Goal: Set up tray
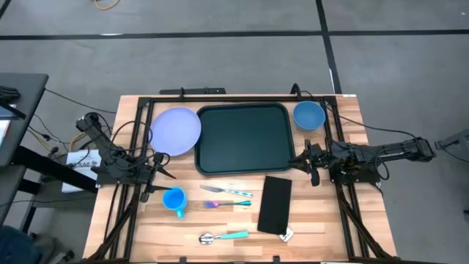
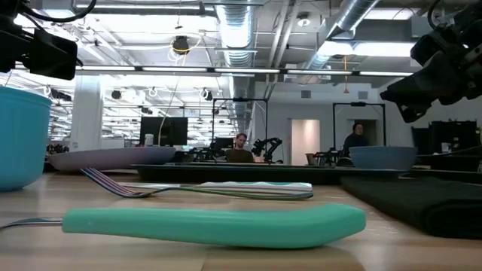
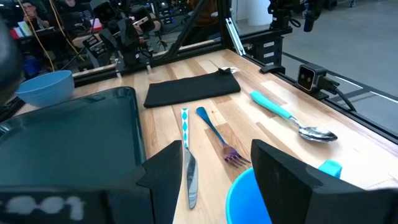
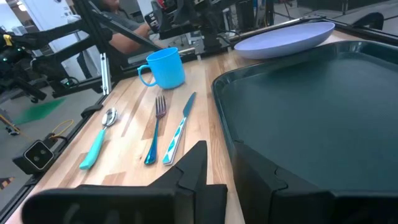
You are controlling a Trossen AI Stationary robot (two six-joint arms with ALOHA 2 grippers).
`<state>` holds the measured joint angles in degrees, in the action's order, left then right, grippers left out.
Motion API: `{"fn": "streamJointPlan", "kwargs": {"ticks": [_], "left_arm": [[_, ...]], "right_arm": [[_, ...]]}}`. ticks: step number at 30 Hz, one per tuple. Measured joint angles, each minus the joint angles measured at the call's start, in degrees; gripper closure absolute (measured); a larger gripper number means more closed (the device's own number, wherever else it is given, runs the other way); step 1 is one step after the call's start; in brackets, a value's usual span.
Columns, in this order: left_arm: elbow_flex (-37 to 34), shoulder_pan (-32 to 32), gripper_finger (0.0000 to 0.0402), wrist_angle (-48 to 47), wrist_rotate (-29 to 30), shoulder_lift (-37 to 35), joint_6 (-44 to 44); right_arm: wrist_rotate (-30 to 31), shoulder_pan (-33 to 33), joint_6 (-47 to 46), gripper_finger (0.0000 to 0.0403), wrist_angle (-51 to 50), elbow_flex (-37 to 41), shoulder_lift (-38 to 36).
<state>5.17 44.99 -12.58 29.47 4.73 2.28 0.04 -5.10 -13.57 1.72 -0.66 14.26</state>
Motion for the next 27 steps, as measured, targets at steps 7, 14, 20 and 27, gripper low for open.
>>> {"fn": "streamJointPlan", "kwargs": {"ticks": [7,14,20,27], "left_arm": [[0.00,-0.02,0.0221,0.00,0.00,0.00,0.64],[0.00,-0.02,0.0221,0.00,0.02,0.01,0.43],[0.00,-0.01,0.0221,0.00,0.02,0.01,0.64],[0.00,-0.02,0.0221,0.00,0.02,0.01,0.83]], "right_arm": [[0.00,0.00,0.00,0.0335,0.00,-0.01,0.01],[-0.01,-0.02,0.01,0.0335,0.02,0.01,0.02],[-0.01,0.00,-0.01,0.0335,0.02,-0.01,0.02],[0.00,0.00,-0.01,0.0335,0.01,0.01,0.01]]}}
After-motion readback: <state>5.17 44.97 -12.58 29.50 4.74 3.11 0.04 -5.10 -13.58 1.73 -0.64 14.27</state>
